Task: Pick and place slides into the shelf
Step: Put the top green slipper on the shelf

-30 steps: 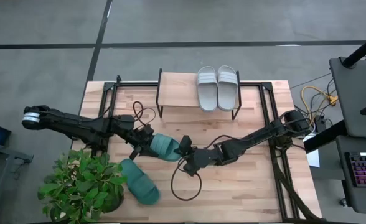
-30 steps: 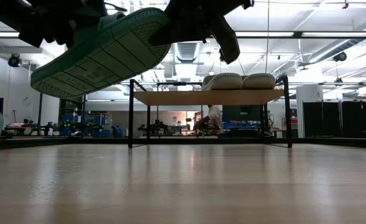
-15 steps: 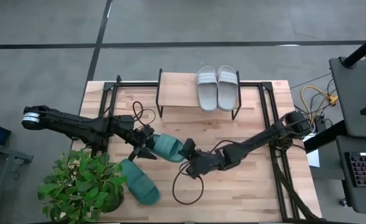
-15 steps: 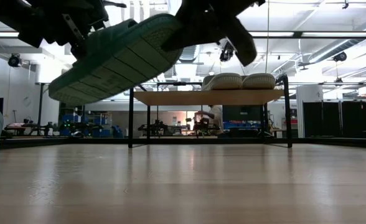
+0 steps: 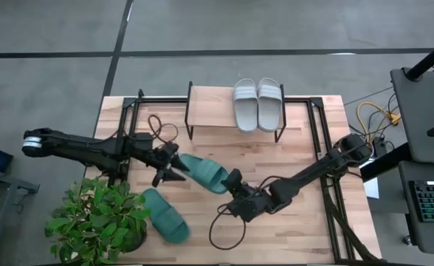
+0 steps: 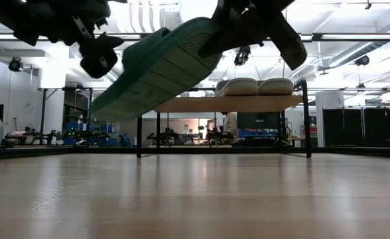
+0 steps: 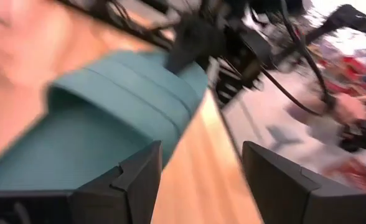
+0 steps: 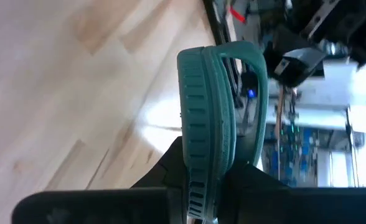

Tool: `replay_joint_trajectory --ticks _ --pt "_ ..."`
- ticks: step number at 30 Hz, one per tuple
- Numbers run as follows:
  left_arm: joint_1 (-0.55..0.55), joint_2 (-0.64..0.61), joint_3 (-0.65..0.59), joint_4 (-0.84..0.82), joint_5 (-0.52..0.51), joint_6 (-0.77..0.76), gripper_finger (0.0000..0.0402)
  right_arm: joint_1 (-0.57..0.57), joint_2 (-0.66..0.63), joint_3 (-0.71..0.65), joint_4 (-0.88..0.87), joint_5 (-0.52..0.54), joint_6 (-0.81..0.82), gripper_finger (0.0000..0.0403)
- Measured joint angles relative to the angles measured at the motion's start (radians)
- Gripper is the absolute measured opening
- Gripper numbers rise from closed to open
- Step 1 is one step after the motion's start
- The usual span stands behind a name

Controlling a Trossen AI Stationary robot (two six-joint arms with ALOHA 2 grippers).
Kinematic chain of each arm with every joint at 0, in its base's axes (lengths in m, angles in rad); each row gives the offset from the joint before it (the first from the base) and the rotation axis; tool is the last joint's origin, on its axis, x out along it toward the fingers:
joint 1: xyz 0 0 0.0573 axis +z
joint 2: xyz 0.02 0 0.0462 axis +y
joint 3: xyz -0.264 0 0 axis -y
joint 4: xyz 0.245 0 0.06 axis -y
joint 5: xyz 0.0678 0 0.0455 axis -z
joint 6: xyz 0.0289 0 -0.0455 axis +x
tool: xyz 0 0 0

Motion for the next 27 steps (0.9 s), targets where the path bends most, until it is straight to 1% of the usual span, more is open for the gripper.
replay_joint_trajectory --ticks 3,7,13,17,21,24,27 --pt "0.000 -0.051 0.000 0.001 -0.137 0.067 0.0207 0.005 -0.007 0.001 -0.037 0.054 0.098 0.0032" --pt "0.000 -0.129 0.000 0.000 -0.311 0.151 0.0207 0.004 -0.026 0.002 -0.060 0.089 0.210 0.0032" --pt "0.000 -0.233 -0.004 0.002 -0.492 0.232 0.0207 0.005 -0.064 0.006 -0.060 0.134 0.306 0.0032" --pt "0.000 -0.270 -0.012 0.003 -0.563 0.258 0.0207 0.006 -0.096 0.018 -0.060 0.138 0.351 0.0032" --pt "0.000 -0.284 -0.033 0.001 -0.596 0.275 0.0207 0.007 -0.111 0.047 -0.058 0.233 0.375 0.0032" --pt "0.000 -0.286 -0.042 0.000 -0.646 0.304 0.0207 -0.001 -0.114 0.080 -0.050 0.304 0.378 0.0032" --pt "0.000 -0.289 -0.037 0.003 -0.695 0.331 0.0207 -0.018 -0.115 0.116 -0.050 0.344 0.413 0.0032"
